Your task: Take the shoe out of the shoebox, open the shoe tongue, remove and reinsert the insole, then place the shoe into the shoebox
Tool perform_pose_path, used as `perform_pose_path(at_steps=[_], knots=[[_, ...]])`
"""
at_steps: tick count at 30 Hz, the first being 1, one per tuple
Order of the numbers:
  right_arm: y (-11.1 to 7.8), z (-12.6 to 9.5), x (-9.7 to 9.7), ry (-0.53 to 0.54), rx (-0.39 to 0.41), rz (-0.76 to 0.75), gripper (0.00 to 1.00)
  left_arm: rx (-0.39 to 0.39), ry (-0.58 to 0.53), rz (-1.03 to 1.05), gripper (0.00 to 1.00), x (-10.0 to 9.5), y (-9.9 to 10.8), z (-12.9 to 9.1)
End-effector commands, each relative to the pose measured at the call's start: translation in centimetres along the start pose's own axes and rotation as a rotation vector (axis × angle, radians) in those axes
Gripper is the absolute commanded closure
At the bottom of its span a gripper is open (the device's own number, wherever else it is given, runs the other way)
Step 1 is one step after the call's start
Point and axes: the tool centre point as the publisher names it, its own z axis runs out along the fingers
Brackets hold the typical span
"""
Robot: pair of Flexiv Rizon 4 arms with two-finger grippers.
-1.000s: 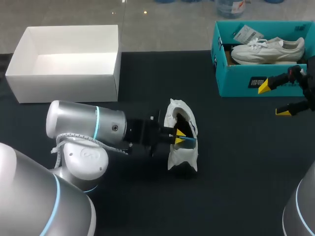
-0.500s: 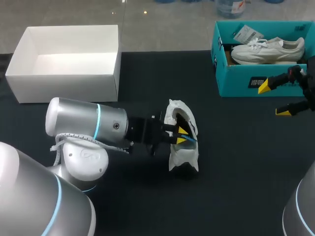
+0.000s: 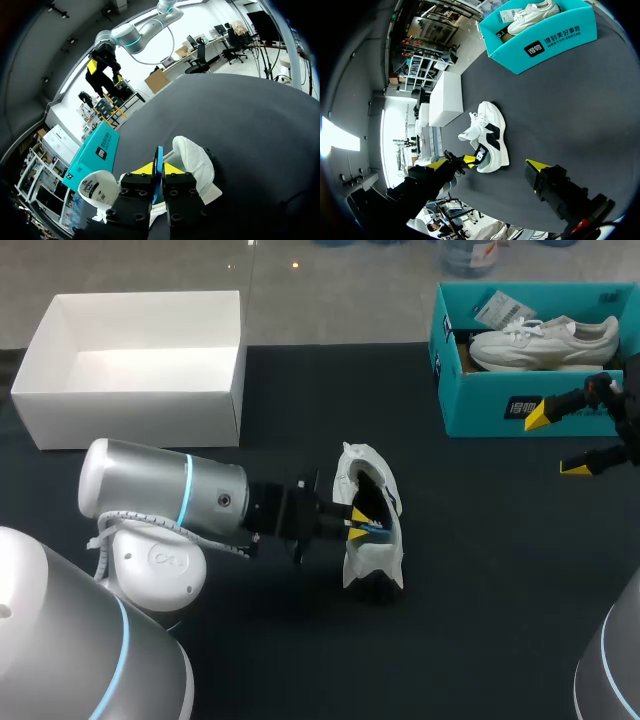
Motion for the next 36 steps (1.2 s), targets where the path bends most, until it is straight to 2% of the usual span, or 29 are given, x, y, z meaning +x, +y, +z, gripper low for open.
perform_pose_path(at_steps=[1, 4, 9, 15, 16, 18, 20, 36], knots=[[-0.1, 0.0, 0.0, -0.004, -0.001, 0.001, 0.00, -0.008, 0.007, -0.002, 0.62, -0.1, -0.2, 0.2], [-0.1, 0.0, 0.0, -0.004, -0.001, 0.001, 0.00, -0.008, 0.009, -0.006, 0.59, -0.1, -0.2, 0.3], [-0.1, 0.0, 0.0, -0.004, -0.001, 0.001, 0.00, -0.007, 0.017, 0.000, 0.74, 0.0, -0.5, 0.2], [-0.1, 0.0, 0.0, -0.004, -0.001, 0.001, 0.00, -0.014, 0.020, 0.012, 0.76, 0.1, -0.5, -0.3], [-0.1, 0.0, 0.0, -0.004, -0.001, 0.001, 0.00, -0.015, 0.022, 0.011, 0.79, 0.2, -0.5, -0.3], [-0.1, 0.0, 0.0, -0.004, -0.001, 0.001, 0.00, -0.018, 0.027, 0.009, 0.94, 0.4, -0.4, -0.3], [-0.1, 0.0, 0.0, -0.004, -0.001, 0.001, 0.00, -0.017, 0.033, 0.003, 1.00, 0.6, -0.2, -0.1], [-0.1, 0.0, 0.0, -0.004, -0.001, 0.001, 0.00, -0.027, 0.058, -0.038, 1.00, 1.1, 0.2, 2.0]])
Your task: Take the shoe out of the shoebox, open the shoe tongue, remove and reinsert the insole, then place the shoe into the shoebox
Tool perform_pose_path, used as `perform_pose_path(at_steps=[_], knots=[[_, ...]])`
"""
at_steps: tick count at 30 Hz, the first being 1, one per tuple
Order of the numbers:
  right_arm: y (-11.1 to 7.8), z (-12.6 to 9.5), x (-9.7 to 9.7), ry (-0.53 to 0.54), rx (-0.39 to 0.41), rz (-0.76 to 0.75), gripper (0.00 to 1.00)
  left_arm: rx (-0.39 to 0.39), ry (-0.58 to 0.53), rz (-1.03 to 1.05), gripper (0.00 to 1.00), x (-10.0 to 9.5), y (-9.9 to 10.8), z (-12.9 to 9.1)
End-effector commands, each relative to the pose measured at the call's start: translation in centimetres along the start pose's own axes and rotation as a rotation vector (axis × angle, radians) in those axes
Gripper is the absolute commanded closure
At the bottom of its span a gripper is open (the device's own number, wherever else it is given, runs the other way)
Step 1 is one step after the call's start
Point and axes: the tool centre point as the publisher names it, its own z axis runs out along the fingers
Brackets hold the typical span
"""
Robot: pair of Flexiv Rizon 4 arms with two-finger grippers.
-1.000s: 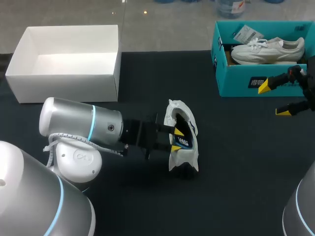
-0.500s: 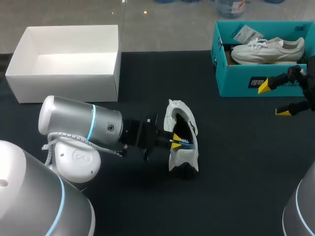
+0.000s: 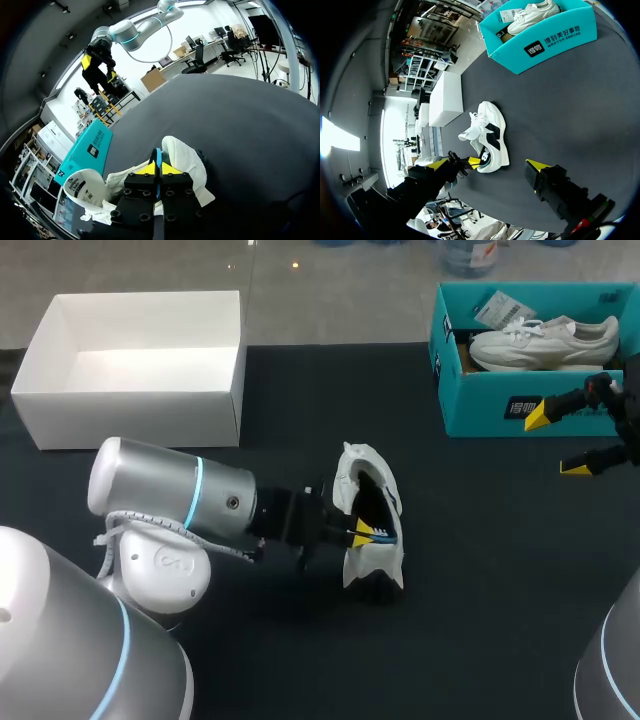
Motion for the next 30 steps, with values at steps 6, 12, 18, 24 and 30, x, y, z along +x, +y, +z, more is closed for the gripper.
perform_pose_path(at_steps=[6, 12, 18, 24, 30], knots=[[-0.1, 0.0, 0.0, -0.004, -0.001, 0.001, 0.00, -0.023, 0.011, 0.000, 0.65, -0.5, -0.3, 0.5], [-0.1, 0.0, 0.0, -0.004, -0.001, 0.001, 0.00, -0.016, -0.002, 0.012, 0.36, -1.0, -0.8, -0.3], [-0.1, 0.0, 0.0, -0.004, -0.001, 0.001, 0.00, -0.018, -0.007, 0.033, 0.46, -1.3, -1.0, -1.0], [-0.1, 0.0, 0.0, -0.004, -0.001, 0.001, 0.00, -0.022, -0.010, 0.038, 0.53, -1.5, -0.8, -1.1], [-0.1, 0.0, 0.0, -0.004, -0.001, 0.001, 0.00, -0.022, -0.006, 0.039, 0.77, -1.5, -0.8, -1.1]])
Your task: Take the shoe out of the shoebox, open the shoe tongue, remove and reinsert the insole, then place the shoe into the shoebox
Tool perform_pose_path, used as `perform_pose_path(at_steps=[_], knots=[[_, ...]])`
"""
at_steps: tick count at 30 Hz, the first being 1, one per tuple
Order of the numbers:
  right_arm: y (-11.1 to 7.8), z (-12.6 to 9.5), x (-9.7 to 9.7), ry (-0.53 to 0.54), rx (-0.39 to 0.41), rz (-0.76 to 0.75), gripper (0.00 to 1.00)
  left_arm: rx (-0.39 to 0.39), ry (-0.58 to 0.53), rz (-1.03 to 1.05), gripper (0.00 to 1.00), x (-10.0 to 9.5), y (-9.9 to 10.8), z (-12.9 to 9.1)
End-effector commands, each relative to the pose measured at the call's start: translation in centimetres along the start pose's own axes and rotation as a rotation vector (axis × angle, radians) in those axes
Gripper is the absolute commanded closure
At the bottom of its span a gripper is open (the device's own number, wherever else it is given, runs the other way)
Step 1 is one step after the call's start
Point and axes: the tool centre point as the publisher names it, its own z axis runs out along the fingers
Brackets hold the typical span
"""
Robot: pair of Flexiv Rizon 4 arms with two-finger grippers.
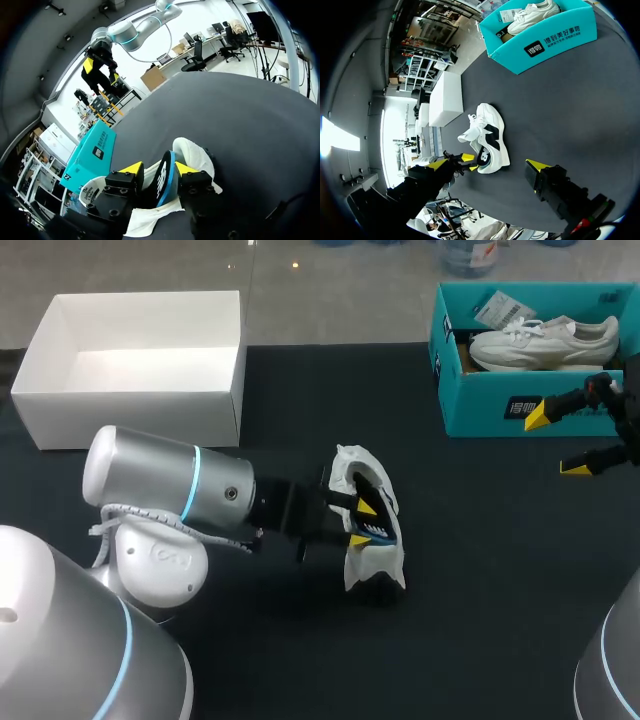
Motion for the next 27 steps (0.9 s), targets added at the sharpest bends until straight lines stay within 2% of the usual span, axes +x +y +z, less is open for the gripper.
perform_pose_path(at_steps=[1, 2, 11, 16, 17, 18, 19, 20, 27], knots=[[-0.1, 0.0, 0.0, -0.004, -0.001, 0.001, 0.00, 0.001, 0.006, -0.001, 0.95, 0.0, 0.0, 0.0], [-0.1, 0.0, 0.0, -0.004, -0.001, 0.001, 0.00, 0.001, 0.010, -0.002, 1.00, 0.1, 0.1, 0.1], [-0.1, 0.0, 0.0, -0.004, -0.001, 0.001, 0.00, 0.005, 0.047, -0.011, 1.00, 0.8, 0.1, 0.8], [-0.1, 0.0, 0.0, -0.004, -0.001, 0.001, 0.00, 0.001, 0.052, -0.010, 1.00, 0.6, 0.0, 0.3], [-0.1, 0.0, 0.0, -0.004, -0.001, 0.001, 0.00, 0.001, 0.052, -0.011, 0.85, 0.5, -0.1, 0.1], [-0.1, 0.0, 0.0, -0.004, -0.001, 0.001, 0.00, -0.001, 0.052, -0.010, 0.61, 0.4, -0.1, -0.1], [-0.1, 0.0, 0.0, -0.004, -0.001, 0.001, 0.00, -0.002, 0.049, -0.010, 0.08, 0.3, -0.2, -0.2], [-0.1, 0.0, 0.0, -0.004, -0.001, 0.001, 0.00, -0.002, 0.049, -0.010, 0.00, 0.2, -0.2, -0.3], [-0.1, 0.0, 0.0, -0.004, -0.001, 0.001, 0.00, 0.005, 0.044, 0.003, 0.00, -0.6, -0.9, -1.0]])
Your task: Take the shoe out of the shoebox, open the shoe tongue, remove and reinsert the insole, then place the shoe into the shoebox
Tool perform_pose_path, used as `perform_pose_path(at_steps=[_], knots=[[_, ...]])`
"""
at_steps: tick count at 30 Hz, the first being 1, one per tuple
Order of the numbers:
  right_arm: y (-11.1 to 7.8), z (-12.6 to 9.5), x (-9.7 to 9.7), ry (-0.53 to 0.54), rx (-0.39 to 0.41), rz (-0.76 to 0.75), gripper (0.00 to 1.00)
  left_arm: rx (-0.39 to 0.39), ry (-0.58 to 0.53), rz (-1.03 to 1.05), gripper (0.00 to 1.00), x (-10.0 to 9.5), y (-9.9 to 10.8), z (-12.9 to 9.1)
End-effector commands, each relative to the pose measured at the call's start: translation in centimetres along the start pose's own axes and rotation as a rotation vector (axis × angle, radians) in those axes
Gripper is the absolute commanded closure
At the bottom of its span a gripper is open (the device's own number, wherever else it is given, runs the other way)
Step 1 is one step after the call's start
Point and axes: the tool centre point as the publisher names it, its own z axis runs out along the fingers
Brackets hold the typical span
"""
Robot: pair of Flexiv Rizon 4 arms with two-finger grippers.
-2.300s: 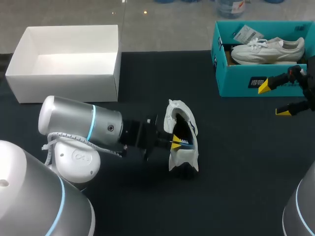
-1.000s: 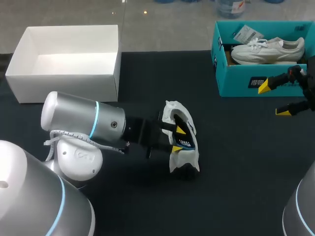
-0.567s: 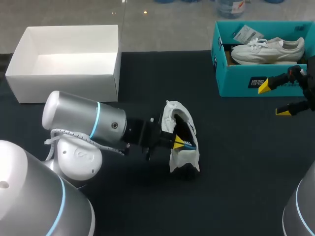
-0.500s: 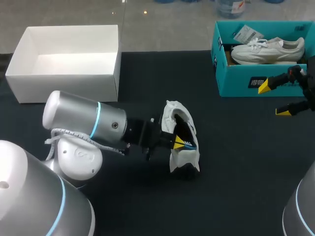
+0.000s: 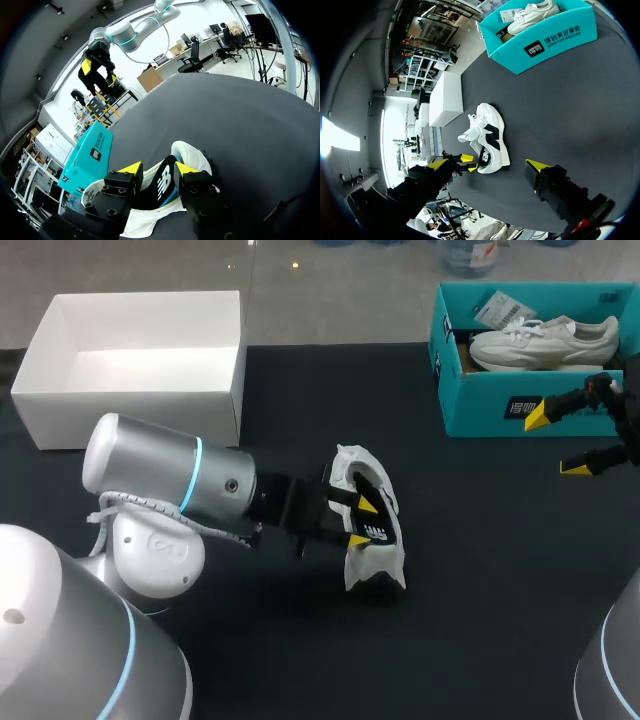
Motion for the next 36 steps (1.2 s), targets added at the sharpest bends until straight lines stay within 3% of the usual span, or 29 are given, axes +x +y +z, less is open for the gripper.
perform_pose_path(at_steps=[1, 5, 6, 7, 8, 9, 13, 17, 19, 34, 36], knots=[[-0.1, 0.0, 0.0, -0.004, -0.001, 0.001, 0.00, -0.002, 0.011, 0.008, 0.00, -0.6, -0.3, -0.7], [-0.1, 0.0, 0.0, -0.004, -0.001, 0.001, 0.00, -0.005, 0.063, 0.061, 0.06, -1.5, -0.7, -0.9], [-0.1, 0.0, 0.0, -0.004, -0.001, 0.001, 0.00, -0.011, 0.079, 0.091, 0.36, -1.8, -0.8, -1.0], [-0.1, 0.0, 0.0, -0.004, -0.001, 0.001, 0.00, -0.015, 0.098, 0.113, 0.54, -2.0, -0.8, -1.1], [-0.1, 0.0, 0.0, -0.004, -0.001, 0.001, 0.00, -0.014, 0.129, 0.130, 0.65, -2.3, -0.9, -1.2], [-0.1, 0.0, 0.0, -0.004, -0.001, 0.001, 0.00, -0.021, 0.146, 0.146, 1.00, -2.6, -0.9, -1.3], [-0.1, 0.0, 0.0, -0.004, -0.001, 0.001, 0.00, -0.036, 0.222, 0.220, 1.00, -3.9, -1.1, -1.7], [-0.1, 0.0, 0.0, -0.004, -0.001, 0.001, 0.00, -0.017, 0.429, 0.309, 1.00, -4.0, -1.6, -2.3], [-0.1, 0.0, 0.0, -0.004, -0.001, 0.001, 0.00, -0.055, 0.504, 0.356, 1.00, -4.0, -1.9, -2.6], [-0.1, 0.0, 0.0, -0.004, -0.001, 0.001, 0.00, -0.075, 0.506, 0.355, 1.00, -4.4, -2.2, -2.7], [-0.1, 0.0, 0.0, -0.004, -0.001, 0.001, 0.00, -0.072, 0.560, 0.369, 1.00, -4.5, -1.9, -2.2]])
